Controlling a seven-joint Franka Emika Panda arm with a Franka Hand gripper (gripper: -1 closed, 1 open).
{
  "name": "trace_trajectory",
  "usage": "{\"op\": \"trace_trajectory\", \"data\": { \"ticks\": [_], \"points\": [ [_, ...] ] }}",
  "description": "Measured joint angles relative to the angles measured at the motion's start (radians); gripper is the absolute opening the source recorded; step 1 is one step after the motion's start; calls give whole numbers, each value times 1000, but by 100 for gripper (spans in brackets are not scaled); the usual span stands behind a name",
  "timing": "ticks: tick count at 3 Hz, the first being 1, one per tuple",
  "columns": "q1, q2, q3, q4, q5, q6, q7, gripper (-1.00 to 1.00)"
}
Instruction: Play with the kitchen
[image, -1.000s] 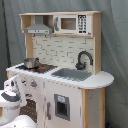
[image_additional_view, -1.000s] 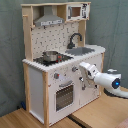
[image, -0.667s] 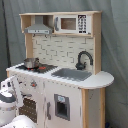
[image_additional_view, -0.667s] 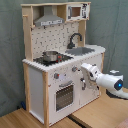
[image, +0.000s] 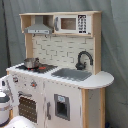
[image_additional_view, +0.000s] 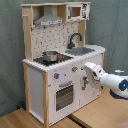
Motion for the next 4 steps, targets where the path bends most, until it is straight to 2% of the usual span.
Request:
{"op": "trace_trajectory", "data": {
  "ticks": [1,2,3,4],
  "points": [
    [60,-2,-15,22,-2,-101,-19,100],
    [109,-7,-38,36,-9,-190,-74,100],
    [135,-15,-71,48,-19,-250,-164,100],
    [145,-18,-105,57,-35,-284,-255,100]
  ]
}}
